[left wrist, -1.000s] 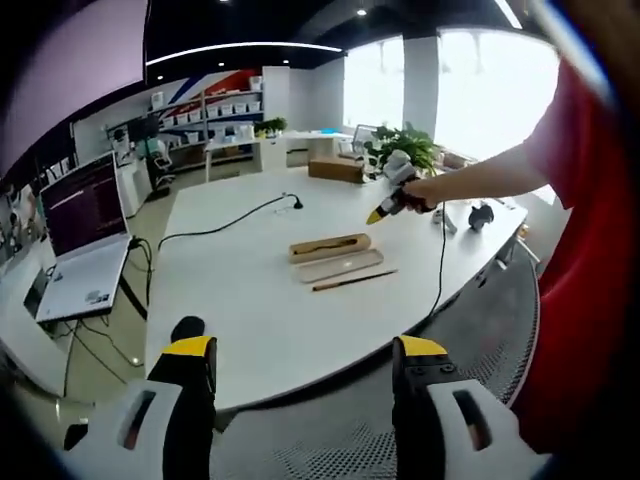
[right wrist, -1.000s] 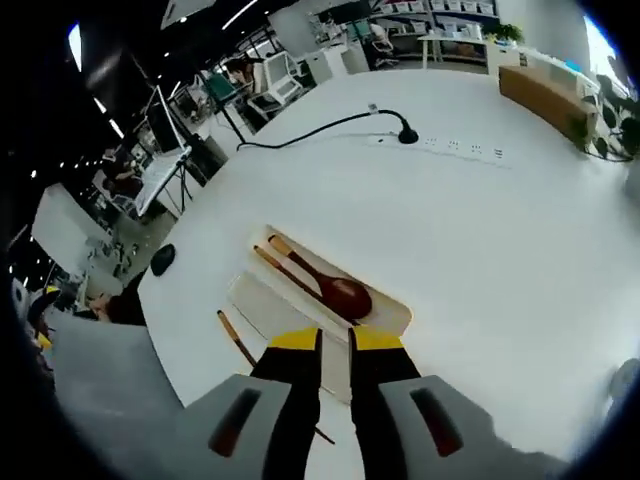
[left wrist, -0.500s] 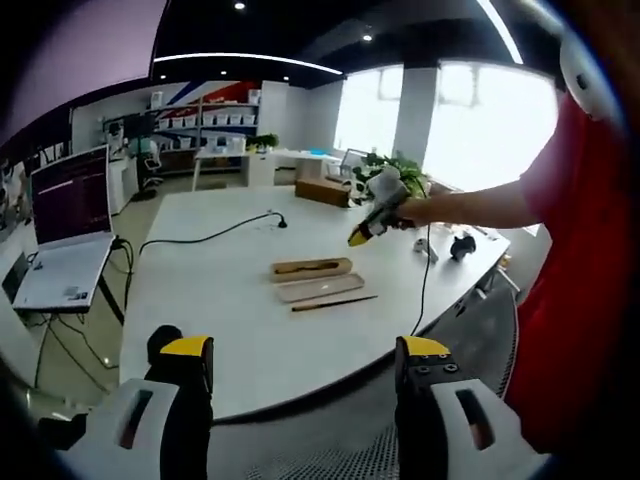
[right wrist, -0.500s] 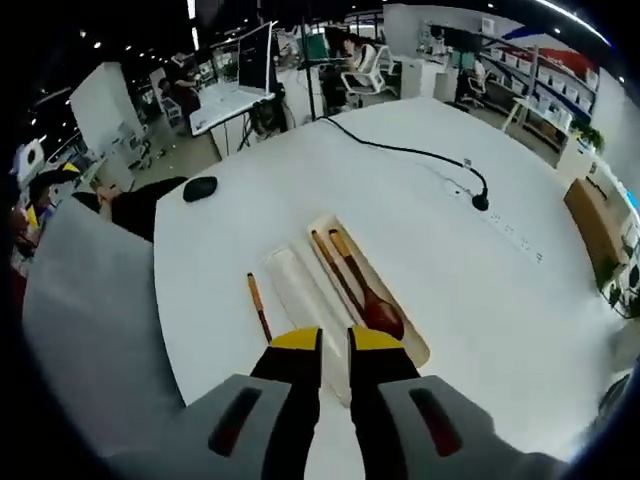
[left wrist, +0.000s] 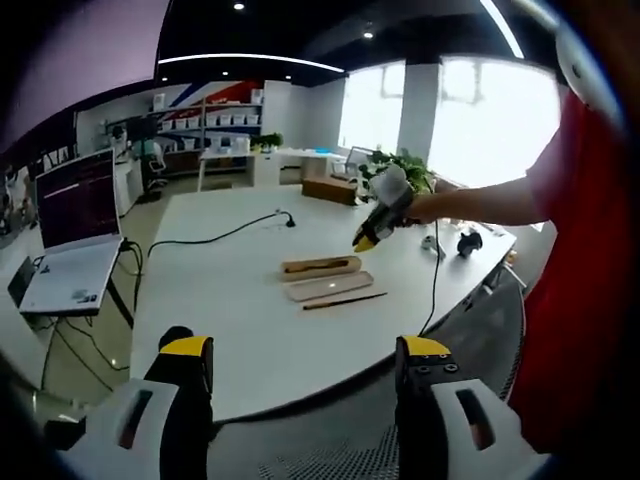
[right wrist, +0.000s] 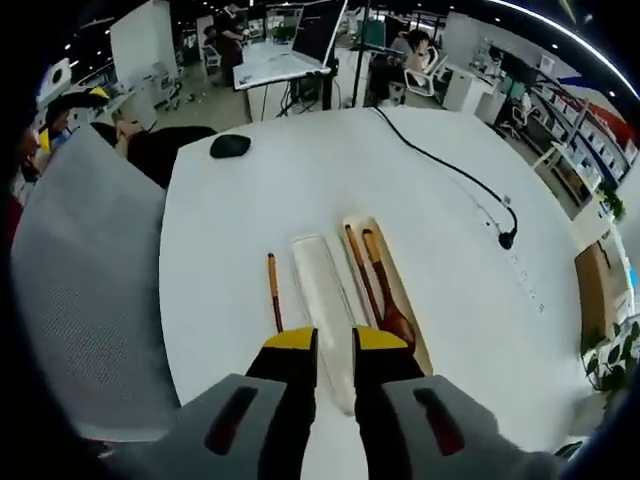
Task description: Arrange the utensils inside the cutlery case until each visible utensil rests in its matching compartment.
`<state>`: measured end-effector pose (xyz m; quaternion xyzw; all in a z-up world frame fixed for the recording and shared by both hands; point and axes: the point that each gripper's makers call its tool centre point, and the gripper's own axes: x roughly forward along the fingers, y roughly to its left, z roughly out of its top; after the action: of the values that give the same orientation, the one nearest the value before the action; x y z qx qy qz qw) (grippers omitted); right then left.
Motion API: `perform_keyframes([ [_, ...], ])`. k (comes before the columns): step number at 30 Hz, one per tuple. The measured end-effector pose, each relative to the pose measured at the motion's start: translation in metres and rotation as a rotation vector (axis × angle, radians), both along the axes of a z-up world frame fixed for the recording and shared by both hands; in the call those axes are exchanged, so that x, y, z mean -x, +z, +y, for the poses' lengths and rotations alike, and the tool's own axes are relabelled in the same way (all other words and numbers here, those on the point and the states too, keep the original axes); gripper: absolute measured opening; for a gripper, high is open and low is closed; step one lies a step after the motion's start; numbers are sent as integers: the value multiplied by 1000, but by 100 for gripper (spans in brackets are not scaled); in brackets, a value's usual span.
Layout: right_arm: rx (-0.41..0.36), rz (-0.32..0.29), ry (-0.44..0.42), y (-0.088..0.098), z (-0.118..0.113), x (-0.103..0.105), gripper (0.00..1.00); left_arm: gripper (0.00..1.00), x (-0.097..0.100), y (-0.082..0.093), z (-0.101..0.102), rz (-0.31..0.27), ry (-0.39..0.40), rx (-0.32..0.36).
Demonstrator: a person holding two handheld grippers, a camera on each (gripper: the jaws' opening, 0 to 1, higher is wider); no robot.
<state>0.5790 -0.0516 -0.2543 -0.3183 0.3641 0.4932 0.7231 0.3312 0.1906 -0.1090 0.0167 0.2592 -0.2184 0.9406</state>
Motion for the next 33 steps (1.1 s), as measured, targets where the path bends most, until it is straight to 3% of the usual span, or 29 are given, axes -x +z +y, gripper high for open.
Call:
perform_keyframes([
  [3, 21, 37, -7, -19, 4, 6, 8, 77, 0, -4, -1, 19, -10, -16],
  [6, -2, 70, -11, -26, 11, 12, 9, 76, -3, -6, -1, 19, -4, -28],
  [16, 61, 85, 40, -45, 26, 22, 10, 77, -7, -5, -5, -8, 7, -13],
  [19, 82, 115, 37, -54, 27, 27, 10, 78, -7, -3, -9, -18, -5, 6],
  [33, 180, 132, 75, -84, 36, 40, 7, 77, -4, -6, 2, -10, 21, -15],
])
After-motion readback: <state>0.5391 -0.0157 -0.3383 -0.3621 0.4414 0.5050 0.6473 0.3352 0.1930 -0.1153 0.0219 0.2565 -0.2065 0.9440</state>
